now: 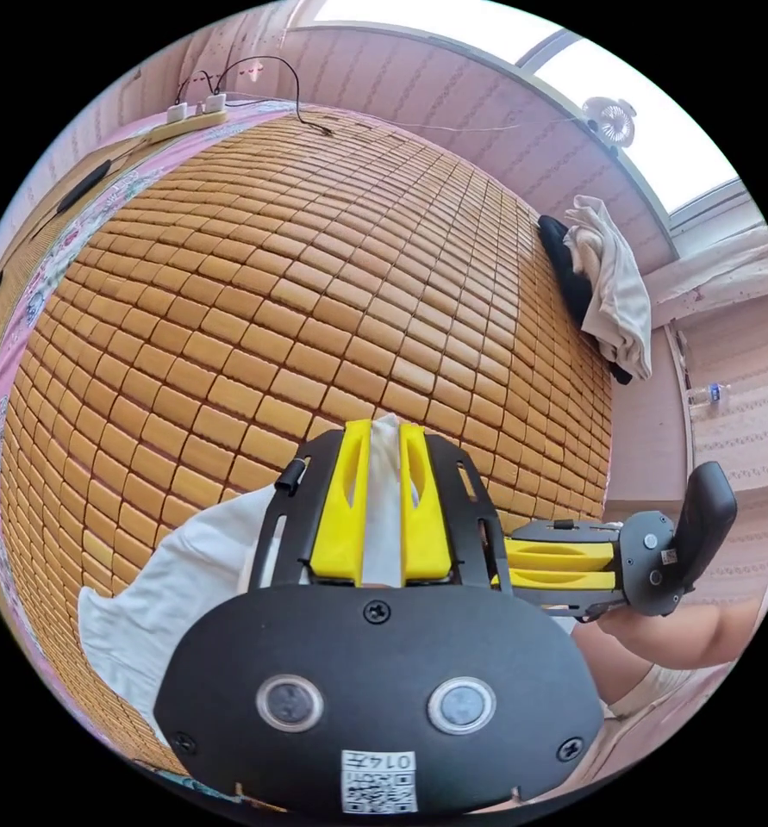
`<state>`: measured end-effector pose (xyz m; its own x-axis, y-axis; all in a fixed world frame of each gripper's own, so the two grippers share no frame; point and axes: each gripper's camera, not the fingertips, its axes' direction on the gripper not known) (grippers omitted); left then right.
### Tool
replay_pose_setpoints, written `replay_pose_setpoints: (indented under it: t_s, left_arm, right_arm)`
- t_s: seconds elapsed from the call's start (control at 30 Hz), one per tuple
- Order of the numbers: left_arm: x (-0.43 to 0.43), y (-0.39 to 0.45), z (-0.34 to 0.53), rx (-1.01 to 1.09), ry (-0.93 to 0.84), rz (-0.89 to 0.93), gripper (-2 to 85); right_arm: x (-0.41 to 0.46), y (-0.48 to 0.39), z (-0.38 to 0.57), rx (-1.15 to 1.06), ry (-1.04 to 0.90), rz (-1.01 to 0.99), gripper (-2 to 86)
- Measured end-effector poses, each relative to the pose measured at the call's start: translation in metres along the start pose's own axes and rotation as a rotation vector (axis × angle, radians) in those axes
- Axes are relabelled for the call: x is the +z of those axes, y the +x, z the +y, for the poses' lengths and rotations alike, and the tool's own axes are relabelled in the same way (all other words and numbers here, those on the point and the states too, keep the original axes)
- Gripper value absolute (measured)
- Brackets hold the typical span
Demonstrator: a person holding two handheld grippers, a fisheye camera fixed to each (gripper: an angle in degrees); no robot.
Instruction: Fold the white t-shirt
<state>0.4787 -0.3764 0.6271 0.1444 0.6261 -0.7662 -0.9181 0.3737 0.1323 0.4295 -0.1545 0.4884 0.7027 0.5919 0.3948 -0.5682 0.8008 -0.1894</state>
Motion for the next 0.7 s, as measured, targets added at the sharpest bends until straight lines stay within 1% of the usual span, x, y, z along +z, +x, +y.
replay_pose_setpoints:
  t_s: [0.07,0.13,0.2,0.23,0.3,0.37,0.43,0.53,0.6,0.7]
  left_arm:
    - [0.001,-0.008,-0.002,-0.014,-0.014,0.021,0.1]
    - [-0.01,-0.017,0.004,-0.036,0.035,0.005,-0.5]
    - [-0.044,-0.029,0.025,-0.057,0.152,0.003,-0.8]
    - [-0.054,-0.031,0.033,-0.058,0.185,-0.001,-0.8]
    - [-0.093,-0.037,0.073,-0.079,0.289,-0.012,-0.6]
    - [-0.11,-0.044,0.109,-0.137,0.334,-0.017,0.0]
    - [-0.112,-0.055,0.143,-0.204,0.309,-0.007,1.8]
    - [-0.103,-0.073,0.192,-0.327,0.249,-0.006,4.2]
    - [-0.1,-0.084,0.217,-0.405,0.229,0.032,4.9]
    - [-0.108,-0.087,0.231,-0.434,0.266,0.018,5.0]
  right_arm:
    - [-0.006,0.003,0.0,0.0,0.012,0.002,2.3]
    - [-0.014,0.004,-0.002,-0.016,0.014,0.024,1.7]
    - [-0.027,0.001,-0.002,-0.036,0.062,0.049,1.5]
    - [-0.039,-0.005,-0.001,-0.069,0.115,0.064,1.4]
    - [-0.052,-0.016,0.001,-0.156,0.15,0.049,1.4]
    - [-0.059,-0.03,0.005,-0.273,0.142,-0.007,1.5]
    - [-0.051,-0.043,0.009,-0.386,0.023,-0.083,2.0]
    - [-0.038,-0.047,0.013,-0.431,-0.097,-0.091,3.1]
    - [-0.036,-0.05,0.01,-0.458,-0.121,-0.056,3.5]
    - [-0.039,-0.056,-0.008,-0.471,-0.097,-0.008,4.3]
